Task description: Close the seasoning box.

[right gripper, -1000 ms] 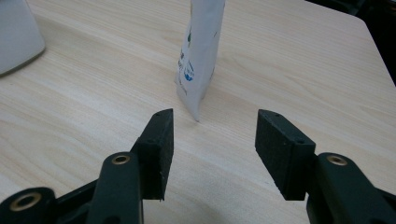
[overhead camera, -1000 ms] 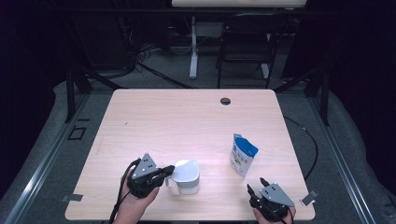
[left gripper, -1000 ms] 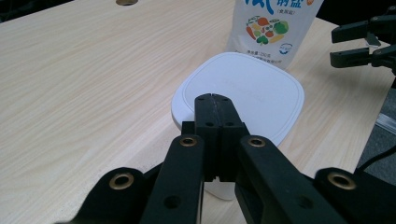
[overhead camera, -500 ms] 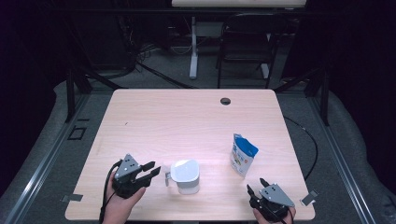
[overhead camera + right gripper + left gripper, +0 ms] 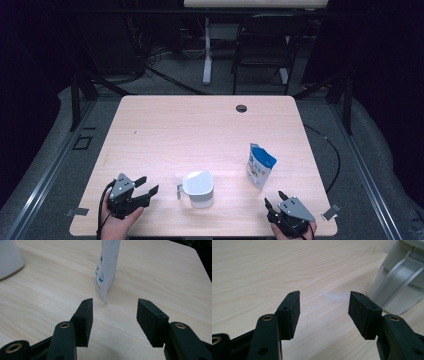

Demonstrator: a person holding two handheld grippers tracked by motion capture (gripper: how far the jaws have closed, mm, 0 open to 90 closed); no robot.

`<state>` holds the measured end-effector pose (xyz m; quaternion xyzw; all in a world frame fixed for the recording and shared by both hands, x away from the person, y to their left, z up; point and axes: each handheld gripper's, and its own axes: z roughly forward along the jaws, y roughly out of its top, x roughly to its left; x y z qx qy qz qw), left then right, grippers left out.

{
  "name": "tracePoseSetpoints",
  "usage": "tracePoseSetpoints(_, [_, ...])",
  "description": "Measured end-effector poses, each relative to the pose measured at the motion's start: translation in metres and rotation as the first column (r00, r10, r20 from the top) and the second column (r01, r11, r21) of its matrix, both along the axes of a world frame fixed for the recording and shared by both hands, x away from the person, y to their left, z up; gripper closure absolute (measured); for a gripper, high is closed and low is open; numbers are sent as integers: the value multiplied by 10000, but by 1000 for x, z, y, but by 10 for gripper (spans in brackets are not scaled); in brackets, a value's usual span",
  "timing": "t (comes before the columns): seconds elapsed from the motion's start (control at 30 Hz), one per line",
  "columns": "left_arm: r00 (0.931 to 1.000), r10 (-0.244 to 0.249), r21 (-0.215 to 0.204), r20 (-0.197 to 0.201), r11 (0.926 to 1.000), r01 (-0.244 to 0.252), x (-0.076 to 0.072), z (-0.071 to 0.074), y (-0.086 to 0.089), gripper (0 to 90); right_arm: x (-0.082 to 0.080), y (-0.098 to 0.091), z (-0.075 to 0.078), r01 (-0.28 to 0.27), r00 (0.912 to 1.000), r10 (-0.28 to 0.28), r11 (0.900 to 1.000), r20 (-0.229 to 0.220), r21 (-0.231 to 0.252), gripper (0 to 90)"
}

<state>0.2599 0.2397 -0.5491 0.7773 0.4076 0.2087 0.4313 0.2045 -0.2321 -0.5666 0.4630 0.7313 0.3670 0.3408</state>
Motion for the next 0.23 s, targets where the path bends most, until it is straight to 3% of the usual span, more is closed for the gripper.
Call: tracePoseSetpoints(0.23, [9994,255,-141,241,9996,-251,-5,-11,7,425,0,-3,-1,104,9999,-104,9999,-15,95,469])
